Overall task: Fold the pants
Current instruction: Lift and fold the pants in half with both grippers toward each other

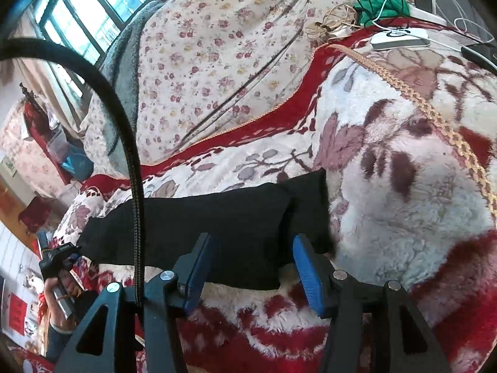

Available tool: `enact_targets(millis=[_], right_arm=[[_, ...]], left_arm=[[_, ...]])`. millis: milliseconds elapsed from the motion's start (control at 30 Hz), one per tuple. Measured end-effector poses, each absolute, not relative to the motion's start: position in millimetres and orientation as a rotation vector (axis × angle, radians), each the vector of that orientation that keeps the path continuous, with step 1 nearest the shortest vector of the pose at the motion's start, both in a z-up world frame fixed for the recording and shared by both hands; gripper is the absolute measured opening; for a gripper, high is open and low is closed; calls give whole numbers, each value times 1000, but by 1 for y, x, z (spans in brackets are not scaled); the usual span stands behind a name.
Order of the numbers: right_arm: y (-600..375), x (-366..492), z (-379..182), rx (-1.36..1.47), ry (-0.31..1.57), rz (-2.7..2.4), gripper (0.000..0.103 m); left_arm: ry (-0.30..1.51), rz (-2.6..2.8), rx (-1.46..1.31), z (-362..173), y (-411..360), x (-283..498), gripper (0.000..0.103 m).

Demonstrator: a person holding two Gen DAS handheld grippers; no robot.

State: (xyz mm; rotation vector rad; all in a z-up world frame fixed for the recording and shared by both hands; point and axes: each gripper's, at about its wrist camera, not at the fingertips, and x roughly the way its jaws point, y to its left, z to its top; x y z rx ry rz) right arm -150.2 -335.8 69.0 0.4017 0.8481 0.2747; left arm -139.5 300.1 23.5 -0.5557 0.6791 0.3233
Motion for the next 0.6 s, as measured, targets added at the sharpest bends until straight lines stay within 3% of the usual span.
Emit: enact_targets(millis=[400, 533, 600], right_arm=[[-305, -96, 40, 187, 986, 225, 52], [-303, -77, 24, 213, 1038, 276, 51], [-298, -73, 24, 185, 1035, 313, 35]], left_arm=[[604, 314, -497, 47, 298, -152, 22], [613, 238, -460, 47, 274, -144, 32], [643, 193, -451, 45, 258, -135, 32]])
